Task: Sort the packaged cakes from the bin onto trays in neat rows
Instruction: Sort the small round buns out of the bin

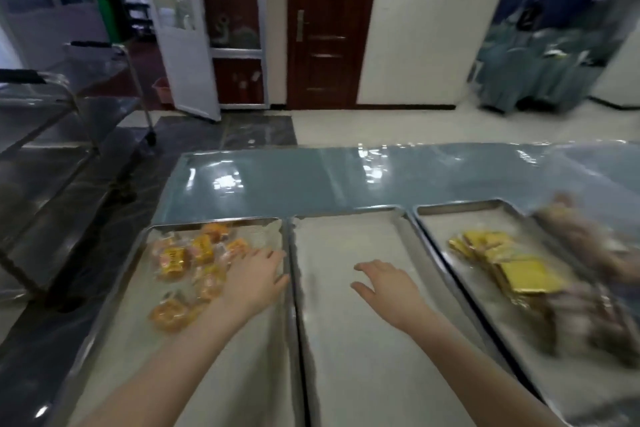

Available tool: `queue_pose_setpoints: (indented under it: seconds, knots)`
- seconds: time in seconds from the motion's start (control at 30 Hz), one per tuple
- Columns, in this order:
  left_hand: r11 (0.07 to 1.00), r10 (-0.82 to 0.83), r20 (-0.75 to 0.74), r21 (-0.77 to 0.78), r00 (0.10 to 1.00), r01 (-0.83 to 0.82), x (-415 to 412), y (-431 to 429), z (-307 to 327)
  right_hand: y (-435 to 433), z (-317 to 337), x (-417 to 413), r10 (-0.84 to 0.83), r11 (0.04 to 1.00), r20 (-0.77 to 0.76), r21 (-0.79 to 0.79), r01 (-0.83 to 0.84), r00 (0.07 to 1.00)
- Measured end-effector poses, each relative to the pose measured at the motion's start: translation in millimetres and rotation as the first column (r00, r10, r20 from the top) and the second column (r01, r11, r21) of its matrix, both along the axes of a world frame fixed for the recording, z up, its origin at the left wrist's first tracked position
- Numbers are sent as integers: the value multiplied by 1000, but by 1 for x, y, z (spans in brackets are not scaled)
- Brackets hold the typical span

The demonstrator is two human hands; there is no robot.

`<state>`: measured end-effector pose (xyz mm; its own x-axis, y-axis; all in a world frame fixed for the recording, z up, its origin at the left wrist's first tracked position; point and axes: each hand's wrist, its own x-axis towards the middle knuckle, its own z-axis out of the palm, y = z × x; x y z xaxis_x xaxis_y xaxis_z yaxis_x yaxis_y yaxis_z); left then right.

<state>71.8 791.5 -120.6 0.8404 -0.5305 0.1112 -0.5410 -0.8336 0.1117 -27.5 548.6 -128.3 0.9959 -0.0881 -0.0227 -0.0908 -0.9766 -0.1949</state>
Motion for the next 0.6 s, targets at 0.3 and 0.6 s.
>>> queue_pose_setpoints:
  seconds: [0.3,0.6]
  knots:
    - [931,-347,95,157,933,330,-99,-229,40,-187,70,-194,-319,923,35,-217,319,947]
    - [817,-576,163,89,801,570,-169,-443,76,-341,112,-319,-590,777,138,-171,606,795]
